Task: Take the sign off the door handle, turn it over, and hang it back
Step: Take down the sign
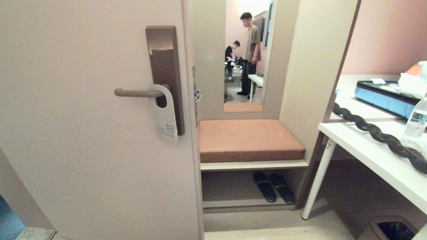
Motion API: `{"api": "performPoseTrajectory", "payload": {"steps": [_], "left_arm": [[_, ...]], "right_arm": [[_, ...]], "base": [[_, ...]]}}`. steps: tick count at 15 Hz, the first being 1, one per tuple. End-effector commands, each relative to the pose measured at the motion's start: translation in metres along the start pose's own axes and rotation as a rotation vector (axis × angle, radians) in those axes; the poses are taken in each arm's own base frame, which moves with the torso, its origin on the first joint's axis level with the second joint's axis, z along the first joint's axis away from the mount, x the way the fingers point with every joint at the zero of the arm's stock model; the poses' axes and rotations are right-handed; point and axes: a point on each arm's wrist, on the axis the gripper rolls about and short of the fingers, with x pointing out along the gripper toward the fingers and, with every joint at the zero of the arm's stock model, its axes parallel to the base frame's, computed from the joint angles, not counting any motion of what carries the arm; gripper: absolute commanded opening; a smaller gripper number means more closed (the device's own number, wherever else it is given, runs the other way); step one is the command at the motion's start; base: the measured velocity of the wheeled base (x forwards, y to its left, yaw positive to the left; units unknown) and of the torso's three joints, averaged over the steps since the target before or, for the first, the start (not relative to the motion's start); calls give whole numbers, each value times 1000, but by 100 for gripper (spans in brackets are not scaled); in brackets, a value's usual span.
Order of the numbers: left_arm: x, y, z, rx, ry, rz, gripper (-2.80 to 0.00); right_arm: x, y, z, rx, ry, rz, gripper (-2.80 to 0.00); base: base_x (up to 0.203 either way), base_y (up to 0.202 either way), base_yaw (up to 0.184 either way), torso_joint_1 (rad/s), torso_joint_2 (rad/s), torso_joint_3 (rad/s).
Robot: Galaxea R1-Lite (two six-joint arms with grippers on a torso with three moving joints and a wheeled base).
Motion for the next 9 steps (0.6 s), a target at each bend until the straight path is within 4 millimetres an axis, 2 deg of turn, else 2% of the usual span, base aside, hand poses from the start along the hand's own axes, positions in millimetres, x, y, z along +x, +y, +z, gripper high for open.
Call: {"api": "performPoseTrajectory", "payload": {"steps": [1,9], "left_arm": [[0,0,0,1,1,1,-280],[0,0,0,1,1,1,-280]], "right_arm": [[0,0,0,0,0,1,-280],[0,0,0,0,0,1,-280]], "base": [[0,0,0,0,0,0],[0,0,0,0,0,0]]}}
